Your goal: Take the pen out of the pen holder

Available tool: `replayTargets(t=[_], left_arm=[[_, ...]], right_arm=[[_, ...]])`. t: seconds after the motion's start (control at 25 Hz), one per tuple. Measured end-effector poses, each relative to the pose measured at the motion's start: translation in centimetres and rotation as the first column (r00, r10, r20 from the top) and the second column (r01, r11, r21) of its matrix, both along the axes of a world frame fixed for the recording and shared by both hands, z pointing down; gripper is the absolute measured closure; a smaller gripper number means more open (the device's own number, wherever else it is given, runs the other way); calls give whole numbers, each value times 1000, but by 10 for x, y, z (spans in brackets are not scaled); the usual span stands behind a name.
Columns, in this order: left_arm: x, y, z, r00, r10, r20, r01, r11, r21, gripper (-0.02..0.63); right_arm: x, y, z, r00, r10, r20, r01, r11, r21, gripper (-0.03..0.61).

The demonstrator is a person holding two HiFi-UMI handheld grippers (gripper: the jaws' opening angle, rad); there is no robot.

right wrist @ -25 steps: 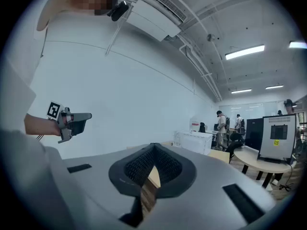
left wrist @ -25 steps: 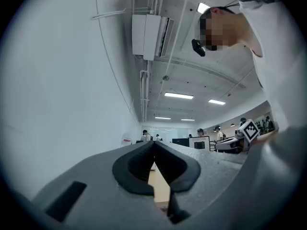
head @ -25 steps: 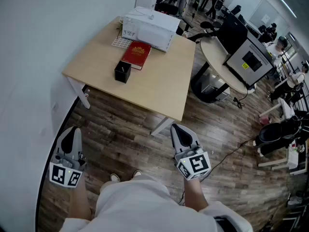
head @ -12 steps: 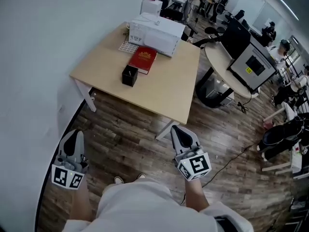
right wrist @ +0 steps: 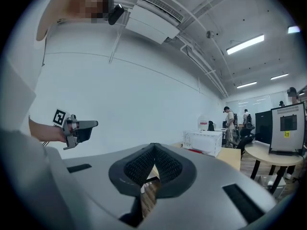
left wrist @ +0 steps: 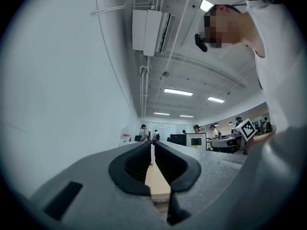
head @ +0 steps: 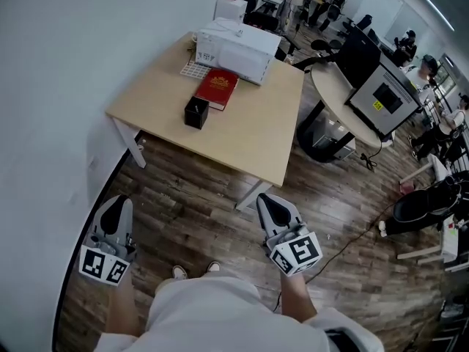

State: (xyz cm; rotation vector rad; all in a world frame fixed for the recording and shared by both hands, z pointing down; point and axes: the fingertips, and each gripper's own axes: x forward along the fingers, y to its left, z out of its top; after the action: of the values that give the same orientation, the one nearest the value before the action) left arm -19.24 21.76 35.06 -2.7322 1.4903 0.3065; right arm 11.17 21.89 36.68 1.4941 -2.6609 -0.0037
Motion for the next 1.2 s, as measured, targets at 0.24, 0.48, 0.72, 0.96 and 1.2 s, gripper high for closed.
replayTargets(t=[0.24,0.48,0.72,0.96,1.2], left_arm=[[19,-5,-1,999,32,-8,-32,999,-19,444],[30,-9,-3,999,26,-33,-26,999,-19,298],[54,-12,-6,1000,27,-11,-27,1000,-9,167],[64,-9,-5,1000,13,13,-13,1000,-14,116],[66,-7,-6,1000,-6,31,7,999,-42,101]], right_arm=[[11,4,6,1000,-4,-2,4,1000,-23,575],[32,5,5,1000,11,14,-11,1000,-11,575],[54,8,7,999,21,32,-21,1000,-1,575],[81,6,19,997,42,69,-41,999,-15,575],[77,2,23,996,1,95,1,1000,-29,575]])
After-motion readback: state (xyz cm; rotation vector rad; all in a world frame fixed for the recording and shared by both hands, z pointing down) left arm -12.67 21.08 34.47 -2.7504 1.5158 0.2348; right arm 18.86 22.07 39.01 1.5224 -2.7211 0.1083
